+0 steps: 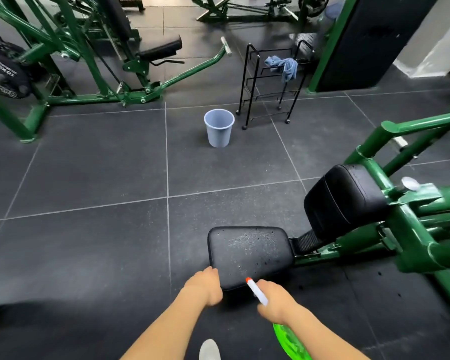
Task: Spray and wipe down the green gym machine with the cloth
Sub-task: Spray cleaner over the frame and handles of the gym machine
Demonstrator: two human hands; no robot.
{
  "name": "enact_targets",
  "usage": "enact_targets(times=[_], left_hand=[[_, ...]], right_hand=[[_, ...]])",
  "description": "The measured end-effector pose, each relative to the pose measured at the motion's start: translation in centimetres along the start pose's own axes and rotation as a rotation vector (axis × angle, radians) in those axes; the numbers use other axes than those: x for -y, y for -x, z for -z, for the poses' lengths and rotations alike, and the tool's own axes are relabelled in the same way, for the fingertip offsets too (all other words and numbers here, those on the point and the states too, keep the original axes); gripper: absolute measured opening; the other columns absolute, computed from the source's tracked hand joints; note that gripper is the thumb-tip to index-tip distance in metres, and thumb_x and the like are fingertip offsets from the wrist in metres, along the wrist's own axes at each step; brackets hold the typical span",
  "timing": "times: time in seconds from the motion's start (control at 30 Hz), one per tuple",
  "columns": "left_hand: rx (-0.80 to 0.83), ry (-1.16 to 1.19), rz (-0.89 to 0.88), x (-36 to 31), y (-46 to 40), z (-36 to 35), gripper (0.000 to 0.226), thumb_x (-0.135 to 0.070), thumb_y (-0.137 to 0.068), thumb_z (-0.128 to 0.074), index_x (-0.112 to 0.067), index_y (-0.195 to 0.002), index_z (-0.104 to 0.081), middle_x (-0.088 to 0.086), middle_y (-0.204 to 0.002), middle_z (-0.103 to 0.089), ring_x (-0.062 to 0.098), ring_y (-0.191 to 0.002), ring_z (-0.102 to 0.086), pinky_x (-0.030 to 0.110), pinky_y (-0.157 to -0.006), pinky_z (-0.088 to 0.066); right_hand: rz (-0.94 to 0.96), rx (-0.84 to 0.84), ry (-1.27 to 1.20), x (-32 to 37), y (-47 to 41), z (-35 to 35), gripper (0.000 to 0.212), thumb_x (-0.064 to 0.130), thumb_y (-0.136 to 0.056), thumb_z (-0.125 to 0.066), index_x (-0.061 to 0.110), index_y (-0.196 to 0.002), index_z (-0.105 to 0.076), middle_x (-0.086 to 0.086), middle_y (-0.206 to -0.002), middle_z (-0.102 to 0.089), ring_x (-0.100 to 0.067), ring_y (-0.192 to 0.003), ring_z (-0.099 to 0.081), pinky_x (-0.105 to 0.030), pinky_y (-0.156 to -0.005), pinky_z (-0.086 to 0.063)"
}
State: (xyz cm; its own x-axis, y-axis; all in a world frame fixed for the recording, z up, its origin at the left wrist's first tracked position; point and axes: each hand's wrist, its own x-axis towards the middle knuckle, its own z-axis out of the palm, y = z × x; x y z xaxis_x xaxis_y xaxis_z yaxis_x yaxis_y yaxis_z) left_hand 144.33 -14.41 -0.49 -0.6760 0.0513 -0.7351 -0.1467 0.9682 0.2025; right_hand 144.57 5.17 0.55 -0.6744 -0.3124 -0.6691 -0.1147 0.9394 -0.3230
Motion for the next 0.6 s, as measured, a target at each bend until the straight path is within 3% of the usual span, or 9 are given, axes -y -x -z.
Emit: enact_targets(times=[0.03, 0.07, 0.17, 0.23, 0.3, 0.37, 0.43, 0.5, 0.6], left_hand=[[-0.005, -0.011, -0.004, -0.2, 0.3, 0.1, 0.037, -0.019, -0.093, -0.042, -0.006, -0.128, -0.044, 0.009, -0.136, -0.044, 0.030, -0.126, -0.046, 0.039, -0.102, -0.040], [-0.005, -0.021, -0.008, -0.4, 0.7, 0.2, 0.037, -0.019, -0.093, -0.042, -0.006, -0.128, -0.044, 0.009, -0.135, -0.044, 0.030, -0.125, -0.046, 0.039, -0.102, -0.040], [-0.004, -0.028, -0.020, -1.2, 1.8, 0.2, 0.039, -0.019, -0.092, -0.044, -0.008, -0.130, -0.046, 0.008, -0.135, -0.046, 0.029, -0.125, -0.048, 0.038, -0.101, -0.042], [-0.016, -0.020, -0.029, -1.9, 2.5, 0.0, 0.038, -0.019, -0.090, -0.045, -0.009, -0.127, -0.048, 0.008, -0.134, -0.048, 0.029, -0.123, -0.050, 0.037, -0.100, -0.043], [-0.025, -0.021, -0.036, -2.6, 3.4, 0.0, 0.034, -0.018, -0.090, -0.045, -0.008, -0.123, -0.049, 0.009, -0.133, -0.050, 0.029, -0.122, -0.051, 0.036, -0.098, -0.044], [-0.044, -0.029, -0.037, -3.0, 4.4, 0.2, 0.033, -0.018, -0.091, -0.045, -0.008, -0.122, -0.049, 0.009, -0.133, -0.050, 0.030, -0.122, -0.051, 0.036, -0.097, -0.043], [-0.067, -0.035, -0.044, -3.6, 5.4, 0.6, 0.031, -0.018, -0.092, -0.044, -0.007, -0.121, -0.050, 0.010, -0.132, -0.051, 0.030, -0.120, -0.052, 0.035, -0.096, -0.044], [-0.103, -0.040, -0.055, -4.4, 6.6, 1.5, 0.031, -0.018, -0.094, -0.043, -0.005, -0.121, -0.050, 0.011, -0.132, -0.052, 0.030, -0.120, -0.052, 0.033, -0.095, -0.043], [-0.164, -0.039, -0.081, -5.7, 8.0, 3.5, 0.033, -0.017, -0.097, -0.040, -0.004, -0.126, -0.048, 0.012, -0.136, -0.050, 0.029, -0.123, -0.050, 0.032, -0.096, -0.040]], right_hand=[[-0.001, 0.003, -0.003, -0.1, 0.4, 0.0, 0.015, 0.013, -0.084, -0.051, 0.027, -0.084, -0.044, -0.001, -0.097, -0.050, -0.027, -0.102, -0.052, -0.028, -0.073, -0.029], [-0.017, 0.004, -0.012, -0.2, 0.8, -0.2, 0.026, 0.012, -0.084, -0.051, 0.028, -0.073, -0.033, -0.001, -0.095, -0.048, -0.028, -0.102, -0.053, -0.026, -0.070, -0.026], [-0.035, 0.004, -0.005, -0.4, 2.3, -0.7, 0.035, 0.011, -0.084, -0.050, 0.026, -0.067, -0.024, -0.012, -0.112, -0.058, -0.031, -0.109, -0.054, -0.025, -0.070, -0.025], [-0.044, -0.013, -0.025, -1.0, 3.2, -0.8, 0.034, 0.010, -0.084, -0.050, 0.026, -0.067, -0.024, -0.013, -0.113, -0.058, -0.031, -0.109, -0.054, -0.025, -0.070, -0.025], [-0.033, -0.043, -0.041, -1.2, 4.2, -0.2, 0.027, 0.011, -0.084, -0.051, 0.026, -0.072, -0.032, -0.013, -0.109, -0.056, -0.031, -0.110, -0.054, -0.026, -0.070, -0.026], [-0.007, -0.078, -0.085, -1.1, 5.5, 0.7, 0.016, 0.013, -0.084, -0.052, 0.017, -0.100, -0.052, -0.013, -0.117, -0.056, -0.030, -0.113, -0.052, -0.030, -0.078, -0.032], [0.017, -0.132, -0.150, -1.2, 6.6, 1.6, 0.047, 0.021, -0.081, -0.051, 0.006, -0.126, -0.049, -0.013, -0.123, -0.055, -0.030, -0.116, -0.051, -0.028, -0.088, -0.034], [0.017, -0.214, -0.237, -0.9, 8.0, 2.9, 0.057, 0.028, -0.075, -0.049, 0.005, -0.127, -0.049, -0.014, -0.120, -0.058, -0.030, -0.113, -0.053, -0.029, -0.089, -0.037], [0.008, -0.334, -0.341, 0.2, 8.6, 5.0, 0.047, 0.026, -0.074, -0.054, 0.006, -0.116, -0.055, -0.012, -0.112, -0.061, -0.031, -0.105, -0.057, -0.031, -0.084, -0.040]])
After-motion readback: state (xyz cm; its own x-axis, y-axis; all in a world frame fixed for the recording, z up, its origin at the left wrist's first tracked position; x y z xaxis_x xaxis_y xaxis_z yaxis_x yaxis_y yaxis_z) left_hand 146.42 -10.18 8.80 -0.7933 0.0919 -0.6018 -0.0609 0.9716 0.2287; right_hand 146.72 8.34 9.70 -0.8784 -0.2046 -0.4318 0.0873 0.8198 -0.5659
